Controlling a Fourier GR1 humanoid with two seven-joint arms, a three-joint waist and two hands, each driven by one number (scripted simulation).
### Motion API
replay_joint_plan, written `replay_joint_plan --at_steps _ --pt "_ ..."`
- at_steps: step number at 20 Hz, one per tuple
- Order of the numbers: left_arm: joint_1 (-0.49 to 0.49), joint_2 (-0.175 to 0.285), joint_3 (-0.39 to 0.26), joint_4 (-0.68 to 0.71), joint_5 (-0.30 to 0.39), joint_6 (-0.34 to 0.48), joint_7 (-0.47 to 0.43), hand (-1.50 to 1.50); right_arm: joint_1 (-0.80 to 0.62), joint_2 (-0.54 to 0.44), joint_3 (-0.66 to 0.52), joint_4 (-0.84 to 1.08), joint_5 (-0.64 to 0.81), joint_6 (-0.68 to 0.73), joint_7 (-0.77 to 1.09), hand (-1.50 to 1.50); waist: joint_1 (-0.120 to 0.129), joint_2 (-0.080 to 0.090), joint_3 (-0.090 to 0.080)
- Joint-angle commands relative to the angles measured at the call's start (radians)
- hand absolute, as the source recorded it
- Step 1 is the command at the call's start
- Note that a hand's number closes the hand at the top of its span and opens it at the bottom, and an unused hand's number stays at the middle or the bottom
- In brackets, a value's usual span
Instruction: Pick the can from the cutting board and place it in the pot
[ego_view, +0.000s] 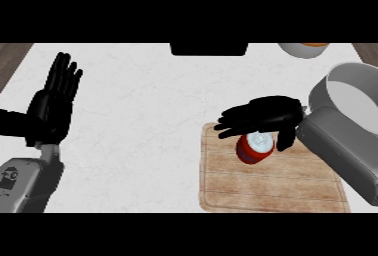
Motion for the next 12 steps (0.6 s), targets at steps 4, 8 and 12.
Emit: replay_joint_plan --at_steps 4,8,12 --pt "0.050 -0.032 0.016 0.006 -0.024 -0.016 -0.049 0.00 0.060 0.092 0.016 -0.029 0.077 0.023 -0.025 -1.50 -0.005 -0.003 0.000" --pt "-0.020 -0.022 0.026 0.031 -0.036 -0.021 -0.003 0.00 0.012 0.146 0.009 0.062 0.095 0.066 -0.047 -1.50 -0.001 0.000 0.000" --pt "0.008 -0.032 0.016 -0.021 -0.030 -0.019 0.017 0.00 0.070 0.138 0.056 0.024 0.126 -0.059 -0.160 1.50 0.006 0.001 0.000"
